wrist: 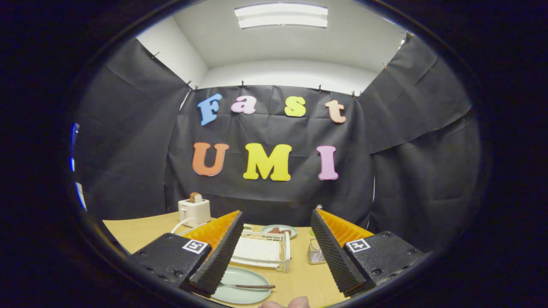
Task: Take the plate from the dish rack, then take the spoon from the basket and place it into the plate.
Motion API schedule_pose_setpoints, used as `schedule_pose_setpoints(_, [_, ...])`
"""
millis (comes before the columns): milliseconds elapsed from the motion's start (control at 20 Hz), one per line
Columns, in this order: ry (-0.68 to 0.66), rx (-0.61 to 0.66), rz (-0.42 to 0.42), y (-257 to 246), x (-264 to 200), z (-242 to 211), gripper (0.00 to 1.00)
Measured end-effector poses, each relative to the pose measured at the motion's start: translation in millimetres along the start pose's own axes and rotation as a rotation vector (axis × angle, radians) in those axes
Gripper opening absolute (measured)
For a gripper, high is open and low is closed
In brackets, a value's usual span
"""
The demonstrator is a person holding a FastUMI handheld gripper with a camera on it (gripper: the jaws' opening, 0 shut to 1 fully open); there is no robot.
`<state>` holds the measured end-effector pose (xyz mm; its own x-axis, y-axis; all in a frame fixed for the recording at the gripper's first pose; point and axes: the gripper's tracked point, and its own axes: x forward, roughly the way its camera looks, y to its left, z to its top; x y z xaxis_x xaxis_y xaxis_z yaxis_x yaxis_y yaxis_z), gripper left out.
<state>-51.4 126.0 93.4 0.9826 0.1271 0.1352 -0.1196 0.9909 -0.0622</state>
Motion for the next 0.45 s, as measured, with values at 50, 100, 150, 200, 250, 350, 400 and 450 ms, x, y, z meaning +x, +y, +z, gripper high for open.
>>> schedule_pose_setpoints(50, [0.004,0.005,0.006,1.7,-0.1,-0.1,1.00])
schedule_pose_setpoints(100, [0.006,0.009,0.009,1.2,0.7,-0.5,1.00])
schedule_pose_setpoints(150, [0.009,0.012,0.010,0.8,0.5,-0.5,1.00])
schedule_pose_setpoints(200, [0.010,0.017,0.010,0.3,1.4,-0.8,1.00])
schedule_pose_setpoints(250, [0.012,0.022,0.009,0.6,1.5,-1.3,1.00])
schedule_pose_setpoints(350, [0.011,0.030,0.008,1.5,2.5,-2.2,1.00])
schedule_pose_setpoints(400, [0.012,0.029,0.008,1.2,2.6,-3.9,1.00])
schedule_pose_setpoints(450, [0.013,0.029,0.007,1.6,2.6,-4.0,1.00])
